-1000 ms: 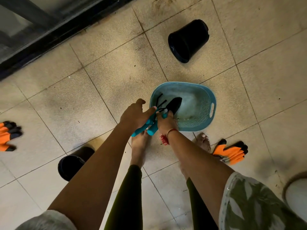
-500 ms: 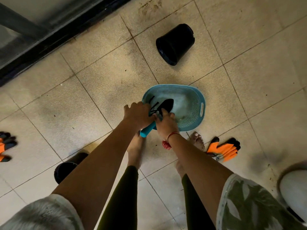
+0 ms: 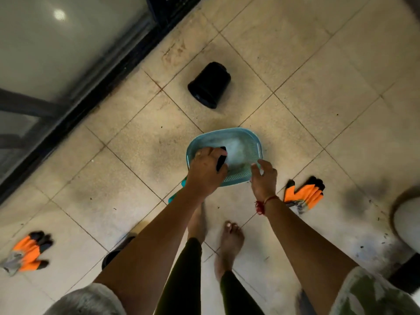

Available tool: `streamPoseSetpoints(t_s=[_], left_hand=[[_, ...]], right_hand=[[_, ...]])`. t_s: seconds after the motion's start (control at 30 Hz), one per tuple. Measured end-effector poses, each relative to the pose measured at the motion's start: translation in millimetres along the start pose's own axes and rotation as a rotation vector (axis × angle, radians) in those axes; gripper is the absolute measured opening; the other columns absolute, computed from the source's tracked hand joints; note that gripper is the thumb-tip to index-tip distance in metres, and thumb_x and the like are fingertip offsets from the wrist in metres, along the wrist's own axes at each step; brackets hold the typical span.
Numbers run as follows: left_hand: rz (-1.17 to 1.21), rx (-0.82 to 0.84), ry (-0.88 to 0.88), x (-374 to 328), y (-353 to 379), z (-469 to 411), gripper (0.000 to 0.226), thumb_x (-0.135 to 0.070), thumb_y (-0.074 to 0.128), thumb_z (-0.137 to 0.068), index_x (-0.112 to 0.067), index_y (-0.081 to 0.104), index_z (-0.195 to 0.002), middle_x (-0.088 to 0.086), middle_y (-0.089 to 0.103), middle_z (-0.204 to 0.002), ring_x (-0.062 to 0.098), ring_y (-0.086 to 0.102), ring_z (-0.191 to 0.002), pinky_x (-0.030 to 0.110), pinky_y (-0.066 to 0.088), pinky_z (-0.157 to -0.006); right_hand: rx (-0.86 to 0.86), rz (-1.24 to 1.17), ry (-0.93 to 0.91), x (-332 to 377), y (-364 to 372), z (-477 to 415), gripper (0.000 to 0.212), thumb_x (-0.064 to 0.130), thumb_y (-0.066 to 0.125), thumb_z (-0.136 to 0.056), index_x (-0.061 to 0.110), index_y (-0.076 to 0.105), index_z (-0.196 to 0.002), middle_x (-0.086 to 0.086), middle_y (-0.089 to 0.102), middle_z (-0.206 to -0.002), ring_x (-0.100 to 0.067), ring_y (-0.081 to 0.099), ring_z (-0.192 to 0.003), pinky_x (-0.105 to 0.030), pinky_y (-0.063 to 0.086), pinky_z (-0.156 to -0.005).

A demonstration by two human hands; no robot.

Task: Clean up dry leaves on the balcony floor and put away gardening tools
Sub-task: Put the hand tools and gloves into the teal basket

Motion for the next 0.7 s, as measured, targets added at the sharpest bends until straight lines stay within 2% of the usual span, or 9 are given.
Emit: streamPoseSetpoints(t_s=[0.1,0.13,0.2,0.27,0.33,0.4,0.53,0.63,0.7], left_hand=[[-0.005,-0.070,-0.002,-7,9,9,0.034,-0.022,0.057,-0.084,-0.011,0.061,-0.117,0.016,0.059,-0.115,0.037,0.054,-0.107,0.046,0.048,-0.089],[0.015,-0.082,-0.033,-10,13,16,0.034,-0.022,0.056,-0.085,-0.013,0.061,-0.117,0.015,0.058,-0.116,0.036,0.053,-0.109,0.045,0.047,-0.090],[0.054,-0.095,-0.064,-22,18,37,0.036,-0.025,0.051,-0.085,-0.014,0.061,-0.118,0.012,0.058,-0.119,0.032,0.052,-0.111,0.042,0.045,-0.092],[0.090,-0.138,-0.066,-33,13,60,0.044,-0.034,0.042,-0.081,-0.015,0.062,-0.115,0.010,0.060,-0.116,0.030,0.053,-0.109,0.041,0.045,-0.091],[0.130,-0.191,-0.105,-35,3,80,0.047,-0.036,0.039,-0.078,-0.016,0.062,-0.114,0.008,0.060,-0.115,0.029,0.053,-0.109,0.040,0.045,-0.092],[0.156,-0.237,-0.155,-33,-12,100,0.047,-0.036,0.039,-0.078,-0.017,0.062,-0.115,0.007,0.061,-0.115,0.028,0.052,-0.110,0.037,0.042,-0.093],[0.207,-0.325,-0.225,-17,-37,130,0.038,-0.021,0.052,-0.079,-0.013,0.062,-0.115,0.008,0.061,-0.115,0.029,0.051,-0.108,0.035,0.040,-0.092],[0.260,-0.402,-0.313,5,-58,149,0.034,-0.014,0.057,-0.085,-0.016,0.059,-0.119,0.005,0.059,-0.118,0.024,0.049,-0.110,0.034,0.041,-0.092],[0.295,-0.465,-0.325,27,-73,157,0.033,-0.014,0.058,-0.085,-0.015,0.059,-0.118,0.006,0.059,-0.117,0.025,0.049,-0.110,0.034,0.040,-0.092]], right_hand=[[-0.027,-0.105,0.005,-11,-10,8,0.031,0.019,0.053,-0.094,0.008,0.056,-0.123,-0.017,0.045,-0.127,-0.030,0.051,-0.113,-0.034,0.045,-0.097],[-0.047,-0.101,-0.007,-15,-15,14,0.030,0.018,0.053,-0.094,0.008,0.057,-0.122,-0.017,0.047,-0.126,-0.028,0.052,-0.112,-0.029,0.042,-0.098],[-0.080,-0.057,-0.058,-16,-31,33,0.028,0.013,0.053,-0.093,0.008,0.058,-0.121,-0.017,0.050,-0.124,-0.023,0.050,-0.109,-0.013,0.031,-0.090],[-0.047,-0.023,-0.108,-14,-41,56,0.027,0.008,0.052,-0.093,0.008,0.060,-0.119,-0.016,0.053,-0.122,-0.013,0.047,-0.100,-0.008,0.028,-0.085],[0.011,-0.009,-0.137,-10,-47,78,0.024,0.007,0.052,-0.092,0.010,0.062,-0.114,-0.015,0.057,-0.120,-0.009,0.046,-0.099,-0.015,0.033,-0.093],[0.054,-0.011,-0.158,0,-51,98,0.020,0.007,0.052,-0.092,0.015,0.063,-0.107,-0.014,0.059,-0.118,-0.013,0.052,-0.099,-0.026,0.040,-0.098],[0.140,0.051,-0.233,27,-41,133,0.020,0.008,0.052,-0.093,0.013,0.063,-0.108,-0.011,0.055,-0.118,-0.012,0.051,-0.102,-0.009,0.031,-0.085],[0.206,0.077,-0.308,48,-15,157,0.020,0.010,0.053,-0.093,0.012,0.063,-0.110,-0.009,0.051,-0.116,-0.001,0.051,-0.084,0.002,0.033,-0.070],[0.249,0.084,-0.378,63,13,171,0.019,0.010,0.055,-0.092,0.012,0.063,-0.110,-0.008,0.052,-0.117,0.001,0.051,-0.078,0.002,0.036,-0.067]])
Point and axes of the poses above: each hand's wrist, its own z-axis away from the middle knuckle, its own y-axis out of the palm, x = y × z, the point moved 7 cm from there along -z, towards the middle knuckle
